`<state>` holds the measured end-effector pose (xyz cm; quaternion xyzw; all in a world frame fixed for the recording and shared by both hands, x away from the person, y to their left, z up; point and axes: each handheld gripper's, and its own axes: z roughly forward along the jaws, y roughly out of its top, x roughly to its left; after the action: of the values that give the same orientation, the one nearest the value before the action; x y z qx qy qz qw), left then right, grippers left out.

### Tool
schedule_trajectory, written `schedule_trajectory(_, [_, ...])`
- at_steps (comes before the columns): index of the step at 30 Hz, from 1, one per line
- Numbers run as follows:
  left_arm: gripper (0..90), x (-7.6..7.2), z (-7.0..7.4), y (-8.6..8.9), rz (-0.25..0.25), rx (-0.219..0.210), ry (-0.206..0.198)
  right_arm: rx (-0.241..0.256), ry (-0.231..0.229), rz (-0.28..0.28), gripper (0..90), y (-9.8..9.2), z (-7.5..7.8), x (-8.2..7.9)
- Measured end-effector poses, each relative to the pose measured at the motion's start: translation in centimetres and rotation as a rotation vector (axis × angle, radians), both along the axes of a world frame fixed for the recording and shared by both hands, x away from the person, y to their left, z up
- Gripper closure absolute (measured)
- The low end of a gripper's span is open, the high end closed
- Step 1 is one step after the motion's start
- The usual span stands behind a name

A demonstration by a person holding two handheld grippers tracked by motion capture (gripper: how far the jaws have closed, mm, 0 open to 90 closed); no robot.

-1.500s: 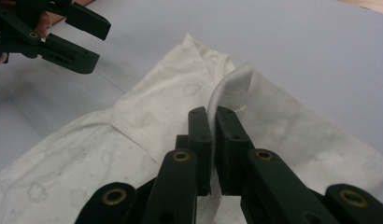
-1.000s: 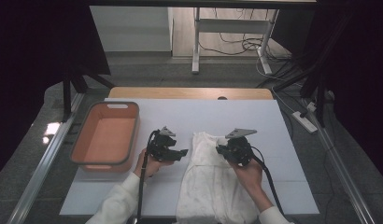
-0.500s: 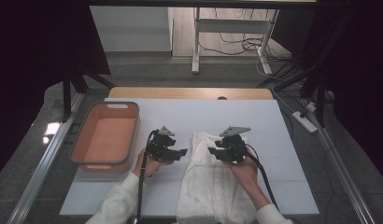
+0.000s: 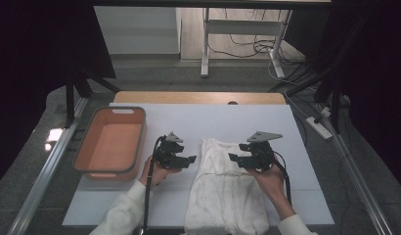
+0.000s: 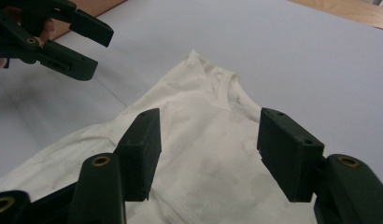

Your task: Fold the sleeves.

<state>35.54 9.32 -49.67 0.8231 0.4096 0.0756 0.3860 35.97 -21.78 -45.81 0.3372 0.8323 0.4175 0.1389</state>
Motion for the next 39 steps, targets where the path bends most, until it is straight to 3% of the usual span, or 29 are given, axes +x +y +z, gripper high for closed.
schedule_trajectory(6, [32.3,-0.2,0.4,0.0,-0.001,-0.017,-0.010,0.021,-0.009,0.009,38.1,-1.2,0.0,-0.2])
schedule_trajectory(21, [31.9,0.0,1.0,-0.6,-0.011,-0.027,-0.024,-0.013,-0.038,-0.015,36.0,-4.2,-0.4,-0.5])
schedule_trajectory(28, [31.4,1.0,1.8,-1.5,-0.016,-0.057,-0.016,-0.016,-0.049,-0.040,35.4,-4.8,-0.4,0.2])
schedule_trajectory(39, [31.0,2.4,2.2,-3.1,-0.037,-0.065,-0.028,-0.016,-0.050,-0.048,34.7,-5.2,-0.5,1.5])
